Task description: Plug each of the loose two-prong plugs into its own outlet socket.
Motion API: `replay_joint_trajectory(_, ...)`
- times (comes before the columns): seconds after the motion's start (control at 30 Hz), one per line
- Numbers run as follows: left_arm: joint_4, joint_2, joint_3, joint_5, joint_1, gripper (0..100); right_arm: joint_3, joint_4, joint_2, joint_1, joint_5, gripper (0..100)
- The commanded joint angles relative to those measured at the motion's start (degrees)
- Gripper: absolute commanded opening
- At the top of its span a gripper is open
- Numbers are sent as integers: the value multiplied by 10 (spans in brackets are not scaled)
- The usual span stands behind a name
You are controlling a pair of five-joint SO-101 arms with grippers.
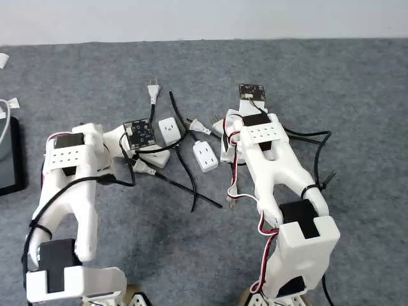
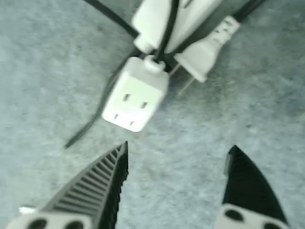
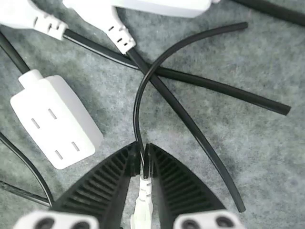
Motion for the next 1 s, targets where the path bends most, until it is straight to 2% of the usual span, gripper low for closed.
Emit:
replay_joint_trajectory(0.0, -75, -13, -7, -14, -4, 324, -7, -10, -19, -6, 8, 28)
replay_joint_trajectory(0.2, -165, 49, -3, -39, 0, 325, -7, -11, -19, -6, 20, 28)
replay_joint_trajectory(0.7, -160, 127, -69, -39, 45, 322, -5, -22, -17, -6, 22, 28)
replay_joint_trajectory(0.8, -126, 127, -67, -40, 47, 279, -5, -22, -17, -6, 22, 28)
replay_joint_trajectory(0.97, -120, 127, -67, -39, 34, 167, -5, -22, -17, -6, 22, 28)
